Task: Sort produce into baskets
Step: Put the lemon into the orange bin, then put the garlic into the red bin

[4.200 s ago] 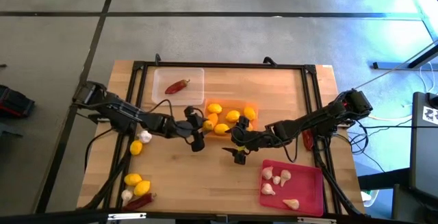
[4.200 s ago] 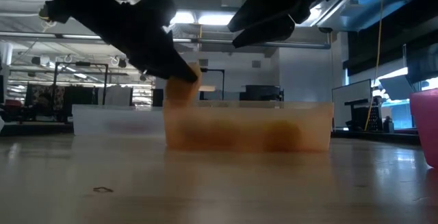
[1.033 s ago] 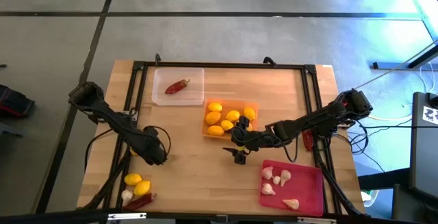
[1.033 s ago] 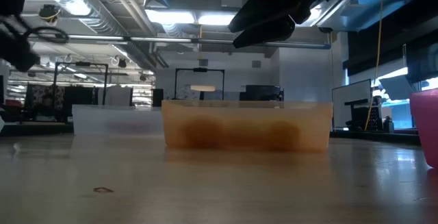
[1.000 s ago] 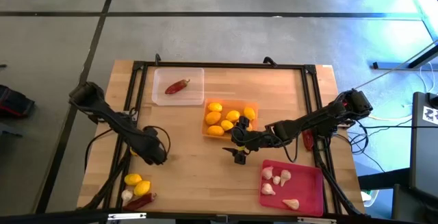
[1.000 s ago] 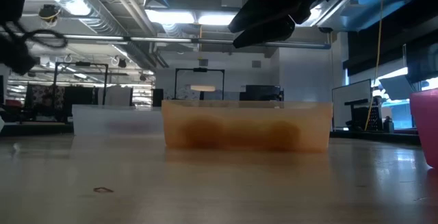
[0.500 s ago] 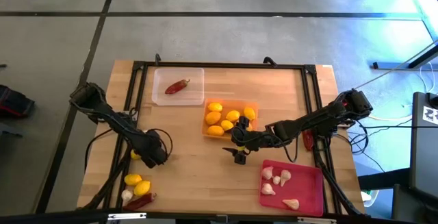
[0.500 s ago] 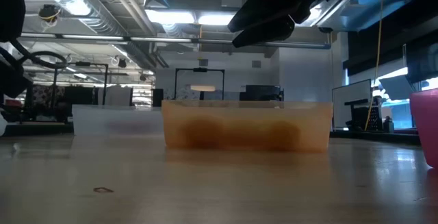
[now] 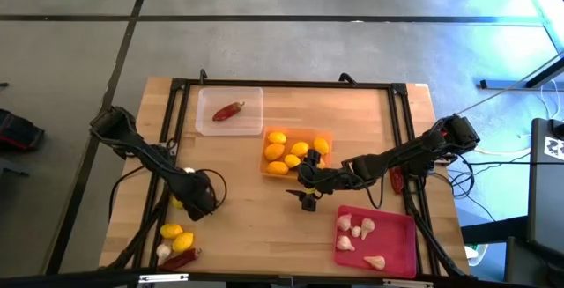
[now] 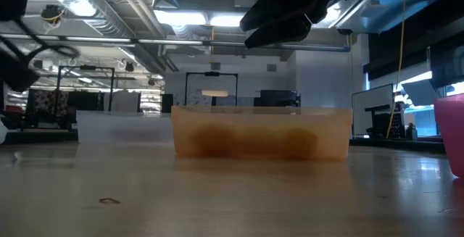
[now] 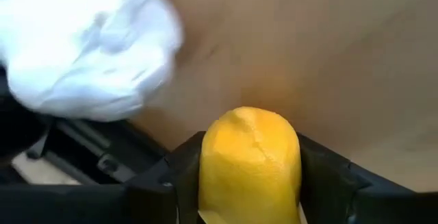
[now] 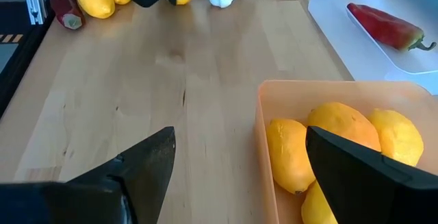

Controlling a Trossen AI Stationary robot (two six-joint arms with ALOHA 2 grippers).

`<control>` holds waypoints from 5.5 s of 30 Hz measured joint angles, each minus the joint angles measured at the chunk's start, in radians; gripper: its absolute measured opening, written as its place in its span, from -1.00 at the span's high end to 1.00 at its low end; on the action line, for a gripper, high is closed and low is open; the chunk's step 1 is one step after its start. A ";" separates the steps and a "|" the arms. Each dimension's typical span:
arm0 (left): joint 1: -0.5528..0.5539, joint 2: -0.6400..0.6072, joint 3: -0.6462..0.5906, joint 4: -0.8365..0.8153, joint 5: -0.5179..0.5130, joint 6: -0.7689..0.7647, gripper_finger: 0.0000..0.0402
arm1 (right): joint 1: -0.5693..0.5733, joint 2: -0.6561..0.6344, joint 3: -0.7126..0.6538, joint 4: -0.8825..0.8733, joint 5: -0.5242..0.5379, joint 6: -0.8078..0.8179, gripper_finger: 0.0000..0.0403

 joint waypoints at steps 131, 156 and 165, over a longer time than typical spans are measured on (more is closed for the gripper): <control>0.251 -0.208 0.296 -0.072 -0.484 0.464 -0.32 | 0.001 -0.001 -0.002 -0.049 -0.011 0.011 -0.58; 0.157 -0.183 0.085 -0.217 -0.328 -0.024 -0.32 | 0.000 -0.001 -0.002 -0.037 -0.011 0.011 -0.58; 0.158 -0.183 0.020 -0.258 -0.279 -0.092 -0.32 | 0.000 -0.001 -0.002 -0.035 -0.011 0.011 -0.58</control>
